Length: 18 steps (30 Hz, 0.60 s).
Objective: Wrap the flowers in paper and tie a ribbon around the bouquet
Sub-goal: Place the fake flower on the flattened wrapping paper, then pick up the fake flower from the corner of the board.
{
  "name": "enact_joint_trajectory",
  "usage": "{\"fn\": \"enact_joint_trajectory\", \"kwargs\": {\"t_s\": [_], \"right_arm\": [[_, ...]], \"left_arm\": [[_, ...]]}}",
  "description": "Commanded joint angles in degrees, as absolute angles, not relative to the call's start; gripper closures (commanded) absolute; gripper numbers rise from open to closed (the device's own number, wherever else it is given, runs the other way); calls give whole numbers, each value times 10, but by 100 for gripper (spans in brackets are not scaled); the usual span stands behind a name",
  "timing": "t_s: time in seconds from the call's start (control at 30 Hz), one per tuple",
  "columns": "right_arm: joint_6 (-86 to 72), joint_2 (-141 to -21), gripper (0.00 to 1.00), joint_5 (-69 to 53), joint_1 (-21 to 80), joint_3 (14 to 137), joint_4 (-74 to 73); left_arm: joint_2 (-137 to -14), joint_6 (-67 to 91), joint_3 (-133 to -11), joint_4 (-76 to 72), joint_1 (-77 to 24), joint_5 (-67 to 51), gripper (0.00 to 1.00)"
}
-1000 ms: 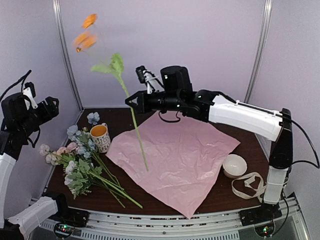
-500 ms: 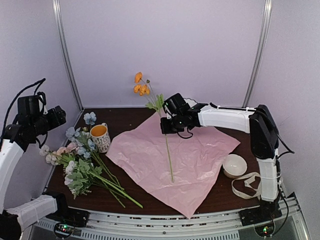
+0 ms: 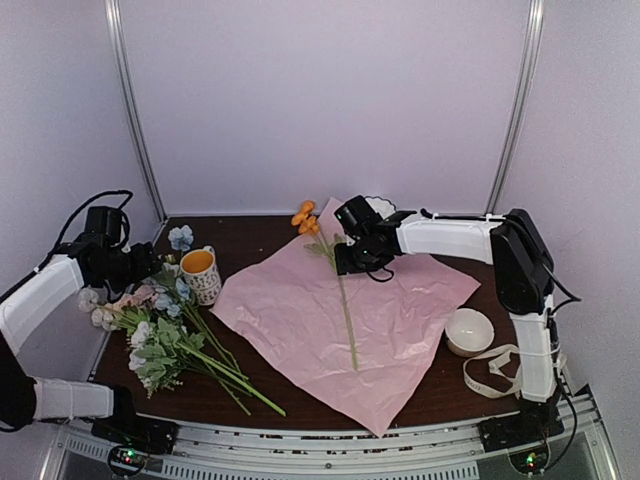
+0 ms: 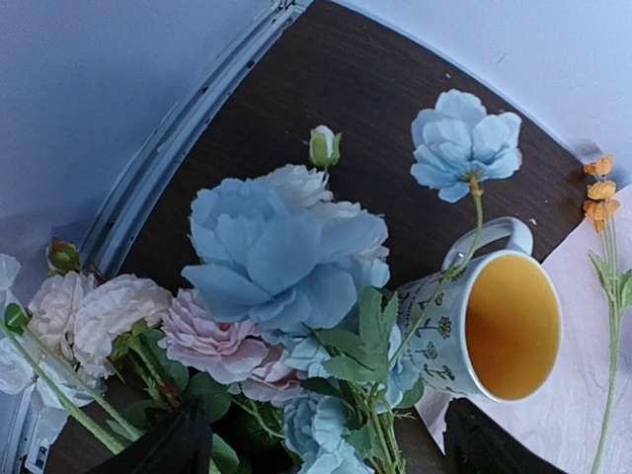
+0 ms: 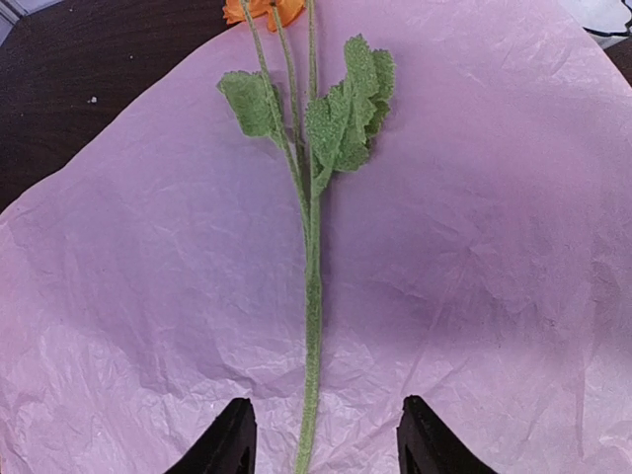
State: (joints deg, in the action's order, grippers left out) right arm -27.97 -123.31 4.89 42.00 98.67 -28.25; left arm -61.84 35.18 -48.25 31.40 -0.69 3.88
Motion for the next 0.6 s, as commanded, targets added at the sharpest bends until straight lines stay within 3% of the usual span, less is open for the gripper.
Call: {"fn": "enact_joint_trajectory", "kwargs": {"t_s": [0.0, 0.27, 0.37, 0.43, 0.47, 0.5, 0.57], "right_arm": [[-263, -1181, 50, 69, 420, 961, -270], [-257, -1150, 51, 53, 422, 908, -248], [-254, -1142, 52, 51, 422, 892, -240], [-250, -1139, 52, 48, 422, 890, -242], [-248, -1136, 52, 46, 423, 890, -244], [-247, -1133, 52, 45, 423, 888, -245], [-243, -1125, 52, 44, 424, 884, -245]], "left_arm": [[-672, 371, -502, 251, -5, 65, 15], [-827, 360, -563, 240, -3, 100, 17], [-874, 364, -578, 237, -3, 94, 24], [-880, 365, -582, 234, -3, 99, 45], [-874, 366, -582, 237, -3, 109, 68], [-862, 368, -580, 239, -3, 123, 84], [-827, 369, -571, 239, -3, 152, 100]]}}
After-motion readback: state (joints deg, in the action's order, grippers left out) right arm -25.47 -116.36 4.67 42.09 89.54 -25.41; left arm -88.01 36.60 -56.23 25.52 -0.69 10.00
